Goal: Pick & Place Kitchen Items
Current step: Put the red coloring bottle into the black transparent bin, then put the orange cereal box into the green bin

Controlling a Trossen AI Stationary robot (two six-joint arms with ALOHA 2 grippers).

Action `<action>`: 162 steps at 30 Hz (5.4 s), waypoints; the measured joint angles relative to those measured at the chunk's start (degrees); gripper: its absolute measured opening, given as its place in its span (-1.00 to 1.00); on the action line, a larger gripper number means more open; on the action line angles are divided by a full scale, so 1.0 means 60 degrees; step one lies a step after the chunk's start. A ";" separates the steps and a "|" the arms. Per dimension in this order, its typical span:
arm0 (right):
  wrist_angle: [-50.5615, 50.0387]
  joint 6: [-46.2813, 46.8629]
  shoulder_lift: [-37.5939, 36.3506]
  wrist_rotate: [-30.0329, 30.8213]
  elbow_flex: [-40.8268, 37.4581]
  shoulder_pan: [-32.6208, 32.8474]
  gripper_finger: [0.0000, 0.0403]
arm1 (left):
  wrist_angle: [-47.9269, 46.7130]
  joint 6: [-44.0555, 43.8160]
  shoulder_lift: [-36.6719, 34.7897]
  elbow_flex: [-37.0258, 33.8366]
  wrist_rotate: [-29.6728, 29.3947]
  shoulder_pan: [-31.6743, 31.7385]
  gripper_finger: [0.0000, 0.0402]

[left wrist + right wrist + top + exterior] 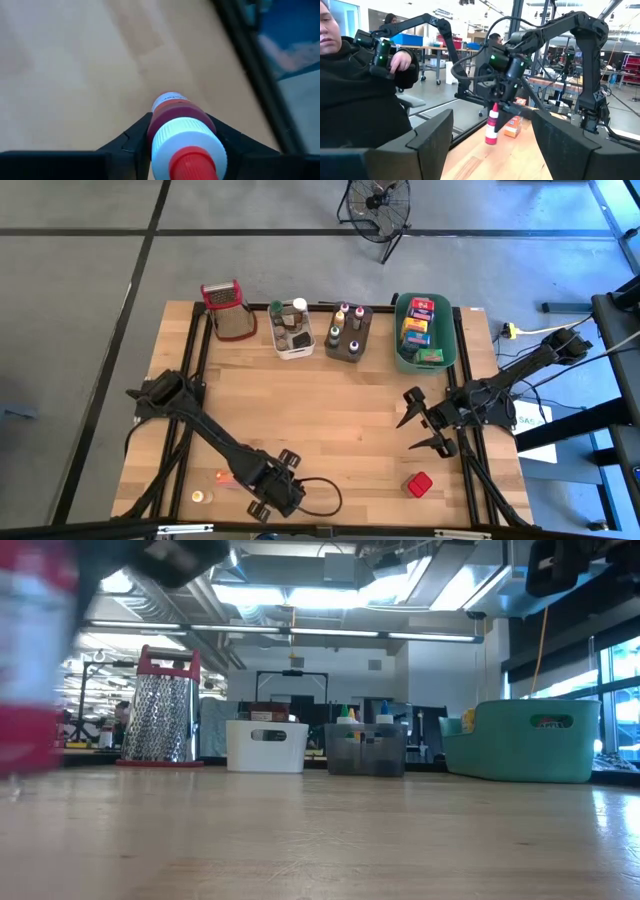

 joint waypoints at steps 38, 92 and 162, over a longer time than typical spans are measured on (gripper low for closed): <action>0.1758 -0.1963 -0.0004 -0.1238 0.0493 -0.0047 0.36 | -0.0566 0.2173 0.0527 0.3529 -0.1249 0.9041 -0.33; -0.0064 -0.3799 -0.0004 -0.1251 0.1563 -0.1038 0.35 | -0.0589 -0.0882 0.1898 0.3522 -0.0326 1.0131 -0.22; -0.0143 -0.3445 -0.0004 -0.1251 0.1566 -0.1038 0.36 | -0.4837 -0.1035 0.2597 0.6521 -0.0847 0.9966 0.15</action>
